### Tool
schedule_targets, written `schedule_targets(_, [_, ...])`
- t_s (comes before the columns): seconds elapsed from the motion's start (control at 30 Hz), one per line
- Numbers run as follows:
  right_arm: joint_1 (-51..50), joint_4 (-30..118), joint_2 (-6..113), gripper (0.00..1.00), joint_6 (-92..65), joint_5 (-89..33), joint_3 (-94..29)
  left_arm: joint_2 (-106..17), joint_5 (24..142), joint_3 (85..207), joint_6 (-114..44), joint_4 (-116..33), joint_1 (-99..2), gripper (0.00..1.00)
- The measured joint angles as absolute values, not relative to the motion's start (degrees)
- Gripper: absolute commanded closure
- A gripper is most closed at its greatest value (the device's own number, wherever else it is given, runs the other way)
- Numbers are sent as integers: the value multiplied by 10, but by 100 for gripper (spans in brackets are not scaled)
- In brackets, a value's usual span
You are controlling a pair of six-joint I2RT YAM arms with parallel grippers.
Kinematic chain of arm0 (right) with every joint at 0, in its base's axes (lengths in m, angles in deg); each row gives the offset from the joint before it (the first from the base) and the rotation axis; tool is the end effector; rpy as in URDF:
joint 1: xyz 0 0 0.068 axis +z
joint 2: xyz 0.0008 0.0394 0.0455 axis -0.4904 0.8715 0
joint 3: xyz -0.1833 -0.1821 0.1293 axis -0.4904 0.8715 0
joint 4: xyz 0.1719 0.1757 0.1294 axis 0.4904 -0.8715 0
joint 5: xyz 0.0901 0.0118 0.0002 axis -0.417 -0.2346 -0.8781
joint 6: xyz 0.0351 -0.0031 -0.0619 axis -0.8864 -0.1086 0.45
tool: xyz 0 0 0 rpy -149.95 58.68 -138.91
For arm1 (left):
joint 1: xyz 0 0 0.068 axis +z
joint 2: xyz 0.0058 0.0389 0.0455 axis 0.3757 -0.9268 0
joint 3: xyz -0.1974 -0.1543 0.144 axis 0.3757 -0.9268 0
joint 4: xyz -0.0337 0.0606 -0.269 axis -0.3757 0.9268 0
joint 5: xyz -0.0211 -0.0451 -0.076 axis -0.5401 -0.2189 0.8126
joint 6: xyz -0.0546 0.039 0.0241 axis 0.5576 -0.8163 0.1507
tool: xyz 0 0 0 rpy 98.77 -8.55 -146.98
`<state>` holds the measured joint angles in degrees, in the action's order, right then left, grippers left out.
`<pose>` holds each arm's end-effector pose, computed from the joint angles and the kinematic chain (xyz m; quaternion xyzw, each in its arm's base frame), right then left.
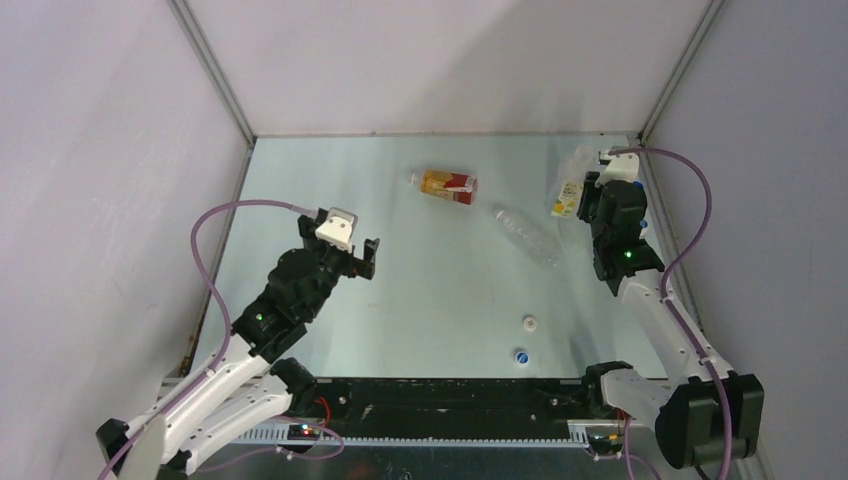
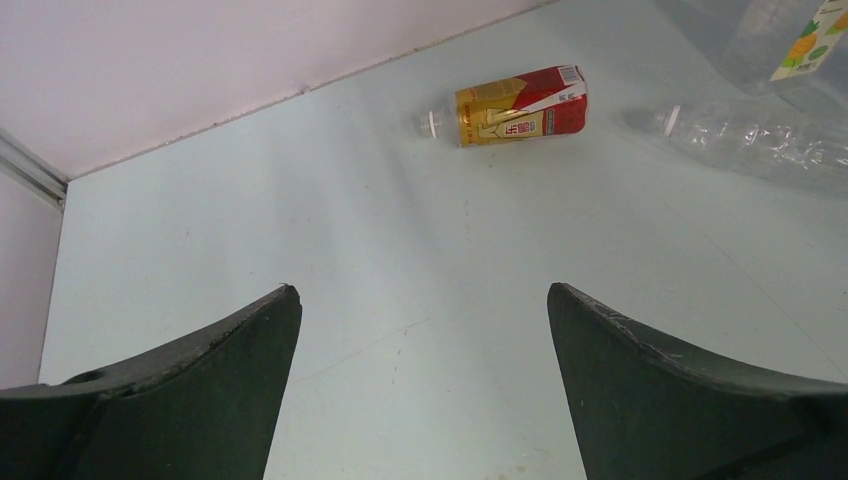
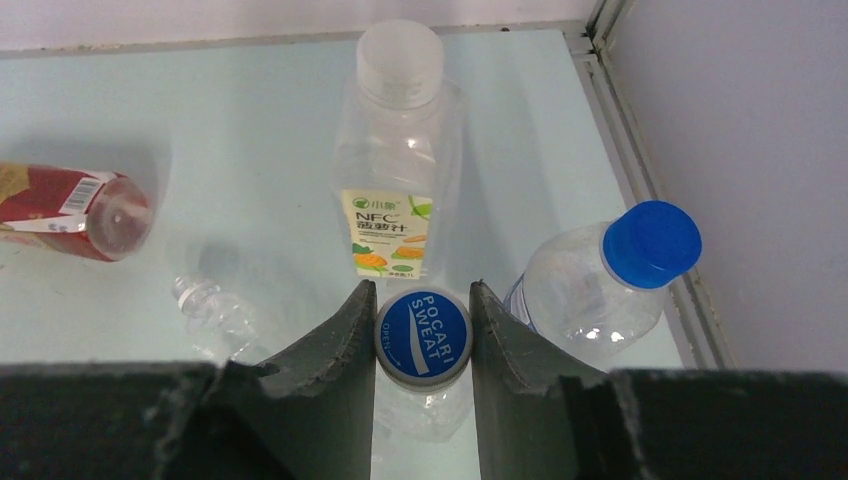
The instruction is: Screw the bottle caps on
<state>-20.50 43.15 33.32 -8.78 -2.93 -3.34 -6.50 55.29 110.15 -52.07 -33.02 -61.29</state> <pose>0.2767 0.0259 0.3180 0.0443 0.7907 -0.0582 0.6078 0.1584 -0.1038 0.3218 0.1776 0.7290 -0.0651 0.6579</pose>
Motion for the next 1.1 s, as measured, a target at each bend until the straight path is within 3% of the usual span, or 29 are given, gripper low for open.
schedule_targets(0.17, [-223,465,361,98,-99,-36,-18,-67,555,1101,-521,-330,-613,0])
schedule_targets(0.93, [-248,479,383,52,-126,-57,-14,-78,563,1101,-521,-330,-613,0])
schedule_targets(1.1, [-248,479,383,48,-126,-62,-14,-78,564,1101,-521,-330,-613,0])
